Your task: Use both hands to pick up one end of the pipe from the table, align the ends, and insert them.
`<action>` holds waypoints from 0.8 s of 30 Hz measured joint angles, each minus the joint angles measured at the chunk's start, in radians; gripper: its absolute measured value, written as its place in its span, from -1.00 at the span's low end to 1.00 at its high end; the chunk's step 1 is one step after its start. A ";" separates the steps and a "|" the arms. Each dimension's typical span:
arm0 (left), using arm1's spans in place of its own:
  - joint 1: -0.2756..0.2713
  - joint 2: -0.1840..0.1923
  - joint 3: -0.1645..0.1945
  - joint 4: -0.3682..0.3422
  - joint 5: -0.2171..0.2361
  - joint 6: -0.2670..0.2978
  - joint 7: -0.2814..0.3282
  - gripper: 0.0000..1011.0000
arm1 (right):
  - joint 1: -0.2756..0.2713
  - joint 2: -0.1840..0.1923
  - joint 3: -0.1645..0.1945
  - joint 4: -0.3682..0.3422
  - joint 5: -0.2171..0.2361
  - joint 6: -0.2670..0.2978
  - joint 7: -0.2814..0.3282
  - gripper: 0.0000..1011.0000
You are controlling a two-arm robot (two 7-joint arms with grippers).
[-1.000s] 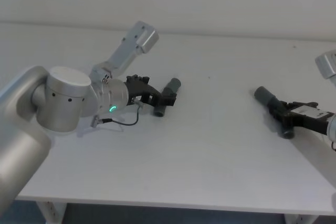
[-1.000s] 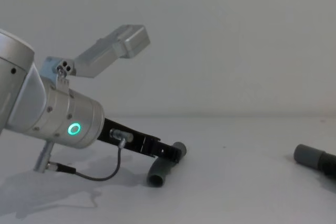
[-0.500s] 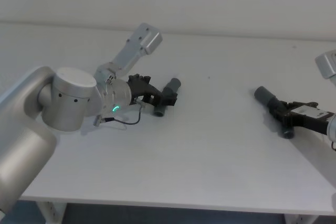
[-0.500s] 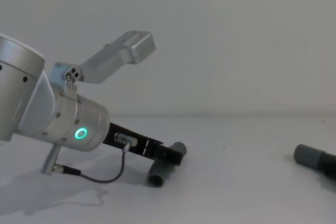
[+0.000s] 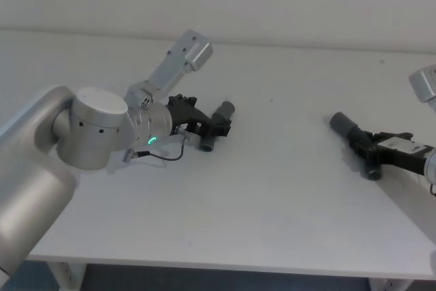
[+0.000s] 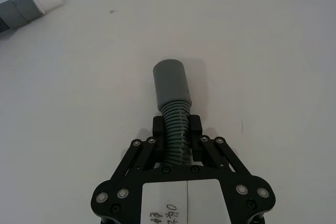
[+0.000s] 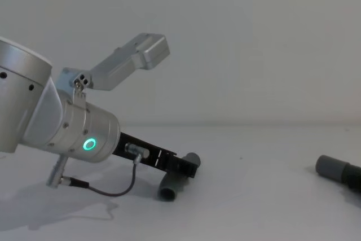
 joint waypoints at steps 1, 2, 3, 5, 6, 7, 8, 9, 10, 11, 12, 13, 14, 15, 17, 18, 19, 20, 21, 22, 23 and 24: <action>0.000 0.000 0.000 0.000 0.000 0.000 -0.001 0.98 | 0.000 0.000 0.000 0.000 0.000 0.000 0.000 -0.46; -0.001 0.000 0.001 0.000 0.002 0.000 -0.003 0.98 | 0.000 0.000 0.000 0.000 0.000 0.000 0.000 -0.46; -0.001 0.000 0.002 0.000 0.002 0.000 -0.005 0.98 | 0.000 0.000 0.000 0.000 0.000 0.000 0.000 -0.46; -0.004 0.002 0.005 0.001 0.005 0.004 -0.011 0.98 | 0.000 0.000 0.000 0.000 0.000 0.000 0.000 -0.46; -0.005 0.003 0.006 0.001 0.005 0.006 -0.012 0.98 | 0.000 0.000 0.000 0.000 0.000 0.000 0.000 -0.46; -0.007 0.004 0.008 0.001 0.006 0.008 -0.014 0.98 | 0.000 0.000 0.000 0.000 0.000 0.000 0.000 -0.46; -0.009 0.005 0.010 0.002 0.007 0.012 -0.019 0.98 | 0.000 0.000 0.000 0.000 0.000 0.000 0.000 -0.46; -0.010 0.006 0.010 0.002 0.008 0.015 -0.021 0.98 | 0.000 0.000 0.000 0.000 0.000 0.000 0.000 -0.46; -0.013 0.007 0.012 0.003 0.009 0.020 -0.025 0.98 | 0.000 0.000 0.000 0.000 0.000 0.000 0.000 -0.46; -0.014 0.007 0.013 0.004 0.009 0.022 -0.027 0.98 | 0.000 0.000 0.000 0.000 0.000 0.000 0.000 -0.46; -0.016 0.008 0.014 0.005 0.010 0.026 -0.030 0.98 | 0.000 0.000 0.000 0.000 0.000 0.000 0.000 -0.46; -0.016 0.008 0.014 0.005 0.010 0.026 -0.030 0.98 | 0.000 0.000 0.000 0.000 0.000 0.000 0.000 -0.46; -0.018 0.008 0.015 0.006 0.011 0.029 -0.033 0.98 | 0.000 0.000 0.000 0.000 0.000 0.000 0.000 -0.46; -0.019 0.009 0.016 0.006 0.011 0.031 -0.034 0.98 | 0.000 0.000 0.000 0.000 0.000 0.000 0.000 -0.46; -0.021 0.009 0.017 0.007 0.012 0.035 -0.037 0.98 | 0.000 0.000 0.000 0.000 0.000 0.000 0.000 -0.46; -0.021 0.009 0.017 0.007 0.012 0.035 -0.037 0.98 | 0.000 0.000 0.000 0.000 0.000 0.000 0.000 -0.46; -0.022 0.010 0.018 0.008 0.012 0.037 -0.039 0.98 | 0.000 0.000 0.000 0.000 0.000 0.000 0.000 -0.46; -0.023 0.010 0.018 0.008 0.013 0.040 -0.041 0.96 | 0.000 0.000 0.000 0.000 0.000 0.000 0.000 -0.46; -0.024 0.010 0.019 0.009 0.013 0.041 -0.043 0.92 | 0.000 0.000 0.000 0.000 0.000 0.000 0.000 -0.46; -0.024 0.010 0.019 0.009 0.013 0.041 -0.043 0.91 | 0.000 0.000 0.000 0.000 0.000 0.000 0.000 -0.46; -0.024 0.011 0.019 0.009 0.014 0.042 -0.044 0.85 | 0.000 0.000 0.000 0.000 0.000 0.000 0.000 -0.46; -0.025 0.011 0.020 0.009 0.014 0.044 -0.045 0.80 | 0.000 0.000 0.000 0.000 0.000 0.000 0.000 -0.46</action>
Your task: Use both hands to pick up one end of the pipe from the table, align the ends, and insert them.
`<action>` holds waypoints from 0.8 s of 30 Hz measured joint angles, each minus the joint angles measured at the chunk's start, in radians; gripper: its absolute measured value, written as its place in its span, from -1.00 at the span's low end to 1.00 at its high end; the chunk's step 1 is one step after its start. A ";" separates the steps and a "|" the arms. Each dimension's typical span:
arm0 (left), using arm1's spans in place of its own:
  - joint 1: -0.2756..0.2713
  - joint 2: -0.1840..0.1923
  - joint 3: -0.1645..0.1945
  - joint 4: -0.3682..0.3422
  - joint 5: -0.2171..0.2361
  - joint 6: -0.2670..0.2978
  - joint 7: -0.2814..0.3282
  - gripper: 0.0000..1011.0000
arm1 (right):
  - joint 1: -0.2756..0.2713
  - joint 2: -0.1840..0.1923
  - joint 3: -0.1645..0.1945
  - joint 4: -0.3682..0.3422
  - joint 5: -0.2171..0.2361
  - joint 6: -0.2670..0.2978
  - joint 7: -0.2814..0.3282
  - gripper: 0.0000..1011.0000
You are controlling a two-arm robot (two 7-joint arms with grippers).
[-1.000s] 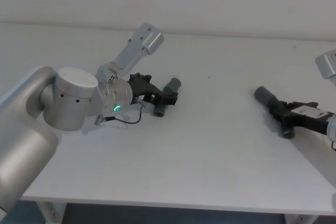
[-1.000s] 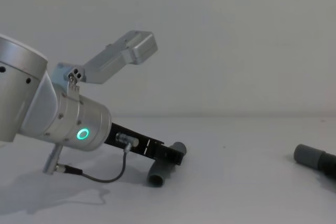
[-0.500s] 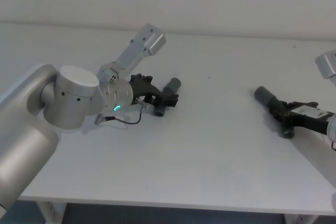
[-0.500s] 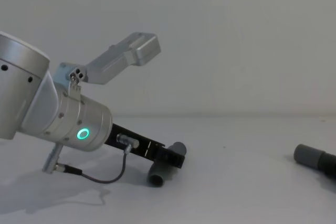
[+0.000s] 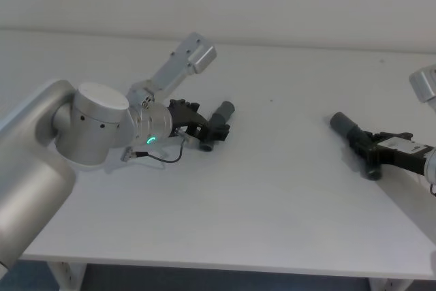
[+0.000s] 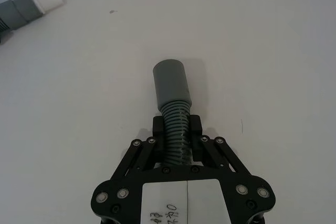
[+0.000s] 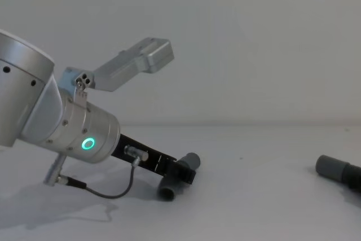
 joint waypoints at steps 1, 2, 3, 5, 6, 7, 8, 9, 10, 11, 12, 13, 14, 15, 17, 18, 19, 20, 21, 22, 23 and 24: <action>0.000 0.000 0.000 0.000 0.000 0.001 -0.001 0.77 | 0.000 0.000 0.000 0.000 0.000 0.000 0.000 -0.46; -0.001 0.000 0.000 0.000 0.000 0.001 -0.001 0.68 | 0.000 0.000 0.000 0.000 0.000 0.000 0.000 -0.46; -0.001 0.000 0.001 0.001 0.001 0.003 -0.002 0.68 | 0.000 0.000 0.000 0.000 0.000 0.000 0.000 -0.46; -0.002 0.000 0.001 0.001 0.001 0.004 -0.004 0.58 | 0.000 0.000 0.000 0.000 0.000 0.000 0.000 -0.46; -0.002 0.000 0.001 0.001 0.001 0.004 -0.004 0.47 | 0.000 0.000 0.000 0.000 0.000 0.000 0.000 -0.46; -0.002 0.001 0.002 0.001 0.001 0.005 -0.005 0.44 | 0.000 0.000 0.000 0.000 0.000 0.000 0.000 -0.46; -0.003 0.001 0.002 0.001 0.001 0.005 -0.005 0.40 | 0.000 0.000 0.000 0.000 0.000 0.000 0.000 -0.46; -0.003 0.001 0.002 0.001 0.001 0.006 -0.005 0.29 | 0.000 0.000 0.000 0.000 0.000 0.000 0.000 -0.46; -0.003 0.001 0.002 0.001 0.001 0.006 -0.005 0.29 | 0.000 0.000 0.000 0.000 0.000 0.000 0.000 -0.46; -0.003 0.001 0.002 0.002 0.001 0.006 -0.006 0.21 | 0.000 0.000 0.000 0.000 0.000 0.000 0.000 -0.46; -0.003 0.001 0.002 0.002 0.002 0.007 -0.006 0.17 | 0.000 0.000 0.000 0.000 0.000 0.000 0.000 -0.46; -0.004 0.001 0.002 0.002 0.002 0.007 -0.007 0.05 | 0.000 0.000 0.000 0.000 0.000 0.000 0.000 -0.46; -0.004 0.001 0.002 0.002 0.002 0.007 -0.007 0.01 | 0.000 0.000 0.000 0.000 0.000 0.000 0.000 -0.46; -0.004 0.001 0.003 0.002 0.002 0.008 -0.007 -0.02 | 0.000 0.000 0.000 0.000 0.000 0.000 0.000 -0.46; -0.004 0.001 0.003 0.002 0.002 0.008 -0.008 -0.18 | 0.000 0.000 0.000 0.000 0.000 0.000 0.000 -0.46; -0.004 0.001 0.003 0.002 0.002 0.009 -0.008 -0.22 | 0.000 0.000 0.000 0.000 0.000 0.000 0.000 -0.46; -0.004 0.001 0.003 0.002 0.002 0.009 -0.008 -0.33 | 0.000 0.000 0.000 0.000 0.000 0.000 0.000 -0.46; -0.004 0.002 0.003 0.002 0.002 0.009 -0.008 -0.36 | 0.000 0.000 0.000 0.000 0.000 0.000 0.000 -0.46; -0.004 0.002 0.003 0.002 0.002 0.009 -0.008 -0.38 | 0.000 0.000 0.000 0.000 0.000 0.000 0.000 -0.46; -0.004 0.002 0.003 0.002 0.002 0.009 -0.008 -0.39 | 0.000 0.000 0.000 0.000 0.000 0.000 0.000 -0.46; -0.004 0.002 0.003 0.002 0.002 0.009 -0.008 -0.39 | 0.000 0.000 0.000 0.000 0.000 0.000 0.000 -0.46; -0.005 0.002 0.003 0.002 0.002 0.010 -0.008 -0.39 | 0.000 0.000 0.000 0.000 0.000 0.000 0.000 -0.46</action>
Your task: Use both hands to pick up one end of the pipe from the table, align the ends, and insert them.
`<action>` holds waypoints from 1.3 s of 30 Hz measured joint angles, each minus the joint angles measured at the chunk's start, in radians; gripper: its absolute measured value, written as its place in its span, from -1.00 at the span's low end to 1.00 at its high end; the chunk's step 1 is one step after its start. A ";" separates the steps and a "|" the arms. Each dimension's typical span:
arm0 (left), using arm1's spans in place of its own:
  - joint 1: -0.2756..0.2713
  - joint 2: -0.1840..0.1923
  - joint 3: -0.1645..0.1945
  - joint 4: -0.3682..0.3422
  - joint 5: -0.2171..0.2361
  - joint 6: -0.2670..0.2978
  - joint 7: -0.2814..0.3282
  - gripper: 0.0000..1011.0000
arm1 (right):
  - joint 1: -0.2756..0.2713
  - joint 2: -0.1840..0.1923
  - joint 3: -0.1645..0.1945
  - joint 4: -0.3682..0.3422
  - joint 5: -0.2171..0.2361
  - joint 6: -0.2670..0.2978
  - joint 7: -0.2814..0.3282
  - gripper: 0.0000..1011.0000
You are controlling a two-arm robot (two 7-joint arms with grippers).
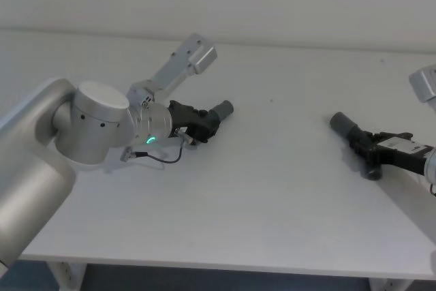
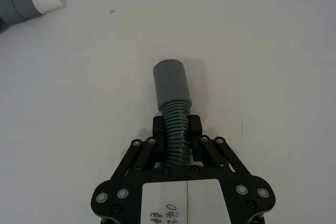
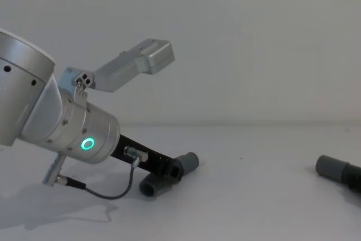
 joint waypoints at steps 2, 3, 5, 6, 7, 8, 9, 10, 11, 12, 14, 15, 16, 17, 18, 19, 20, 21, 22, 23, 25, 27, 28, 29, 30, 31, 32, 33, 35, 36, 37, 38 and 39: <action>0.000 0.000 0.000 0.000 0.000 0.000 0.000 -0.39 | 0.000 0.000 0.000 0.000 0.000 0.000 0.000 -0.46; 0.000 0.000 0.000 0.000 0.000 0.000 0.000 -0.39 | 0.000 0.000 0.000 0.000 0.000 0.000 0.000 -0.46; 0.000 0.000 0.000 0.000 0.000 0.000 0.000 -0.39 | 0.000 0.000 0.000 0.000 0.000 0.000 0.000 -0.46; 0.000 0.000 0.000 0.000 0.000 0.000 0.000 -0.39 | 0.000 0.000 0.000 0.000 0.000 0.000 0.000 -0.46; 0.001 0.000 -0.001 0.000 0.000 0.000 0.000 -0.39 | 0.000 0.000 0.000 0.000 0.000 0.000 0.000 -0.46; 0.002 0.001 -0.002 -0.002 0.001 0.000 0.000 -0.39 | 0.000 0.001 -0.001 0.000 0.000 -0.001 0.000 -0.46; 0.006 0.002 -0.003 -0.006 0.003 -0.003 0.001 -0.39 | 0.001 0.001 -0.002 0.000 0.000 -0.003 0.001 -0.46; 0.006 0.002 -0.003 -0.006 0.003 -0.003 0.001 -0.39 | 0.001 0.001 -0.002 0.000 0.000 -0.003 0.001 -0.46; 0.007 0.003 -0.004 -0.008 0.003 -0.006 0.002 -0.39 | 0.001 0.002 -0.002 0.000 0.000 -0.006 0.001 -0.46; 0.013 0.007 -0.005 -0.015 0.008 -0.016 0.005 -0.39 | 0.001 0.004 -0.004 0.000 -0.001 -0.020 0.007 -0.46; 0.019 0.012 -0.005 -0.023 0.016 -0.031 0.009 -0.39 | 0.001 0.005 -0.005 -0.002 -0.002 -0.029 0.009 -0.46; 0.021 0.015 -0.005 -0.027 0.018 -0.036 0.010 -0.39 | 0.001 0.007 -0.006 -0.003 -0.003 -0.042 0.012 -0.46; 0.025 0.019 -0.005 -0.033 0.024 -0.048 0.012 -0.39 | 0.002 0.008 -0.006 -0.004 -0.004 -0.048 0.013 -0.46; 0.027 0.023 -0.005 -0.038 0.027 -0.054 0.012 -0.39 | 0.002 0.009 -0.006 -0.005 -0.005 -0.055 0.014 -0.46; 0.028 0.025 -0.005 -0.040 0.030 -0.060 0.013 -0.39 | 0.002 0.009 -0.006 -0.006 -0.006 -0.061 0.016 -0.46; 0.033 0.031 -0.005 -0.049 0.036 -0.074 0.014 -0.39 | 0.002 0.011 -0.007 -0.009 -0.008 -0.075 0.019 -0.46; 0.034 0.035 -0.005 -0.052 0.040 -0.081 0.015 -0.39 | 0.002 0.012 -0.007 -0.010 -0.008 -0.080 0.020 -0.46; 0.035 0.037 -0.004 -0.055 0.041 -0.085 0.015 -0.39 | 0.003 0.013 -0.007 -0.011 -0.009 -0.093 0.022 -0.46; 0.039 0.045 -0.004 -0.063 0.049 -0.102 0.015 -0.39 | 0.003 0.014 -0.007 -0.012 -0.010 -0.098 0.023 -0.46; 0.039 0.045 -0.004 -0.063 0.049 -0.102 0.015 -0.39 | 0.004 0.016 -0.007 -0.015 -0.011 -0.115 0.027 -0.46; 0.041 0.057 -0.002 -0.073 0.059 -0.129 0.011 -0.39 | 0.006 0.020 -0.007 -0.018 -0.015 -0.143 0.033 -0.46; 0.043 0.072 -0.001 -0.084 0.068 -0.158 0.001 -0.39 | 0.008 0.023 -0.007 -0.019 -0.016 -0.161 0.040 -0.46; 0.043 0.076 0.000 -0.087 0.071 -0.167 -0.004 -0.39 | 0.009 0.025 -0.007 -0.020 -0.017 -0.170 0.043 -0.46; 0.043 0.082 0.001 -0.091 0.074 -0.176 -0.008 -0.39 | 0.011 0.028 -0.007 -0.021 -0.019 -0.192 0.052 -0.46; 0.042 0.092 0.002 -0.096 0.078 -0.194 -0.018 -0.39 | 0.012 0.030 -0.007 -0.021 -0.020 -0.202 0.056 -0.46; 0.042 0.097 0.002 -0.098 0.080 -0.203 -0.023 -0.39 | 0.014 0.033 -0.007 -0.021 -0.022 -0.213 0.060 -0.46; 0.040 0.109 0.004 -0.102 0.085 -0.223 -0.038 -0.39 | 0.018 0.037 -0.007 -0.021 -0.023 -0.233 0.070 -0.46; 0.040 0.109 0.004 -0.102 0.085 -0.223 -0.038 -0.39 | 0.020 0.040 -0.008 -0.020 -0.024 -0.245 0.076 -0.46; 0.036 0.124 0.006 -0.108 0.090 -0.252 -0.060 -0.39 | 0.027 0.049 -0.009 -0.016 -0.027 -0.283 0.098 -0.46; 0.034 0.128 0.006 -0.109 0.091 -0.261 -0.068 -0.39 | 0.029 0.052 -0.010 -0.014 -0.029 -0.294 0.105 -0.46; 0.030 0.140 0.008 -0.112 0.093 -0.278 -0.084 -0.39 | 0.032 0.055 -0.011 -0.012 -0.030 -0.310 0.115 -0.46; 0.028 0.144 0.009 -0.113 0.094 -0.289 -0.095 -0.39 | 0.035 0.058 -0.012 -0.009 -0.031 -0.322 0.122 -0.46; 0.026 0.149 0.010 -0.113 0.095 -0.297 -0.103 -0.39 | 0.040 0.064 -0.013 -0.004 -0.033 -0.346 0.138 -0.46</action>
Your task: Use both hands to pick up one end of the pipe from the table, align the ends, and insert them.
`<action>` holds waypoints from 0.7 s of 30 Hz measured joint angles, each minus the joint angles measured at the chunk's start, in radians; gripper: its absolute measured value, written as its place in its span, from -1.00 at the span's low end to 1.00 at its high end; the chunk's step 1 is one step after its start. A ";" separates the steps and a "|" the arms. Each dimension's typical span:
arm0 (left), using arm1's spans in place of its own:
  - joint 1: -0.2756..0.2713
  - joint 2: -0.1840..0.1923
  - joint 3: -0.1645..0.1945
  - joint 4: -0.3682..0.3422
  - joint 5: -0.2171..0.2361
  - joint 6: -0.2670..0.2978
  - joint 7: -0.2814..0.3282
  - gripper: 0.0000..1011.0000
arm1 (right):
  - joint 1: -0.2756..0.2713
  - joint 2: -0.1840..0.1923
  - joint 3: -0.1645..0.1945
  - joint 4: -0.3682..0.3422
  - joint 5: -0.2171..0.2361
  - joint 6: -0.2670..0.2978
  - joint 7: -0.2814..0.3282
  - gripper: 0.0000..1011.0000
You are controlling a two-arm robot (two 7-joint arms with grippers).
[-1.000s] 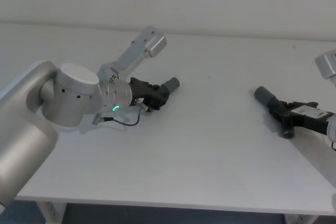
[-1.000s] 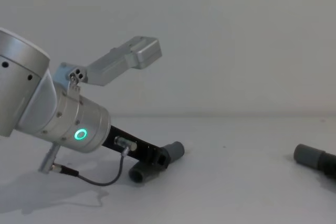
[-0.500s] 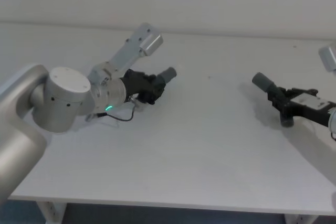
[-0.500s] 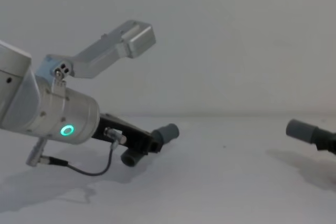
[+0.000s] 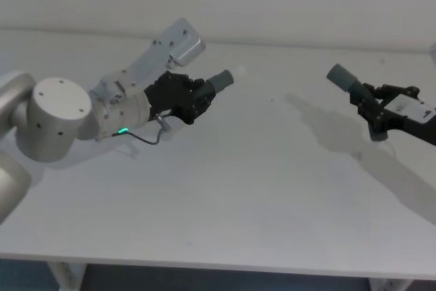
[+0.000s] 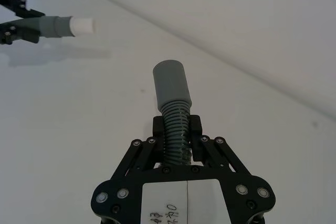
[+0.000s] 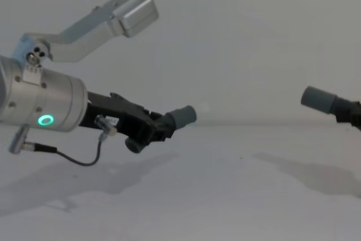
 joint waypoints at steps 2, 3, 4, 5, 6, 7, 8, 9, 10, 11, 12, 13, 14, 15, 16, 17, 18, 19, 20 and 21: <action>-0.007 0.015 0.003 -0.002 0.002 -0.025 -0.028 -0.39 | 0.008 0.009 -0.003 0.009 -0.004 -0.042 0.028 -0.46; -0.012 0.023 0.004 -0.002 0.002 -0.044 -0.049 -0.39 | 0.008 0.009 -0.003 0.009 -0.004 -0.042 0.028 -0.46; -0.012 0.023 0.004 -0.002 0.002 -0.044 -0.049 -0.39 | 0.014 0.016 -0.006 0.016 -0.006 -0.069 0.045 -0.46; -0.018 0.032 0.006 -0.002 0.002 -0.059 -0.068 -0.39 | 0.016 0.017 -0.007 0.018 -0.007 -0.081 0.053 -0.46; -0.020 0.036 0.008 -0.002 0.002 -0.067 -0.078 -0.39 | 0.022 0.023 -0.009 0.024 -0.010 -0.108 0.072 -0.46; -0.026 0.043 0.010 -0.001 0.002 -0.082 -0.098 -0.39 | 0.026 0.026 -0.011 0.030 -0.012 -0.126 0.084 -0.46; -0.029 0.047 0.011 -0.001 0.002 -0.091 -0.111 -0.39 | 0.033 0.032 -0.015 0.040 -0.015 -0.155 0.103 -0.46; -0.032 0.050 0.013 0.000 0.001 -0.096 -0.117 -0.39 | 0.036 0.035 -0.016 0.044 -0.016 -0.170 0.113 -0.46; -0.035 0.055 0.014 0.002 0.000 -0.106 -0.131 -0.39 | 0.040 0.037 -0.018 0.049 -0.018 -0.188 0.124 -0.46; -0.042 0.061 0.017 0.005 -0.002 -0.121 -0.151 -0.39 | 0.043 0.039 -0.019 0.053 -0.019 -0.204 0.134 -0.46; -0.045 0.064 0.019 0.006 -0.004 -0.130 -0.165 -0.39 | 0.048 0.042 -0.021 0.059 -0.021 -0.220 0.144 -0.46; -0.048 0.067 0.020 0.008 -0.005 -0.137 -0.176 -0.39 | 0.054 0.045 -0.024 0.067 -0.024 -0.250 0.163 -0.46; -0.055 0.073 0.024 0.011 -0.008 -0.151 -0.196 -0.39 | 0.059 0.048 -0.026 0.075 -0.026 -0.269 0.175 -0.46; -0.060 0.076 0.026 0.014 -0.010 -0.158 -0.206 -0.39 | 0.062 0.050 -0.027 0.080 -0.027 -0.280 0.181 -0.46; -0.063 0.078 0.028 0.015 -0.012 -0.164 -0.216 -0.39 | 0.070 0.054 -0.031 0.091 -0.030 -0.315 0.203 -0.46; -0.069 0.082 0.031 0.019 -0.016 -0.177 -0.236 -0.39 | 0.073 0.055 -0.033 0.097 -0.031 -0.330 0.211 -0.46; -0.073 0.083 0.033 0.021 -0.019 -0.184 -0.249 -0.39 | 0.079 0.058 -0.036 0.104 -0.034 -0.363 0.230 -0.46; -0.077 0.085 0.036 0.023 -0.020 -0.190 -0.258 -0.39 | 0.082 0.060 -0.037 0.108 -0.035 -0.371 0.235 -0.46; -0.081 0.086 0.038 0.025 -0.022 -0.195 -0.266 -0.39 | 0.084 0.061 -0.039 0.111 -0.036 -0.388 0.245 -0.46; -0.088 0.089 0.042 0.029 -0.026 -0.206 -0.285 -0.39 | 0.087 0.063 -0.040 0.114 -0.038 -0.401 0.252 -0.46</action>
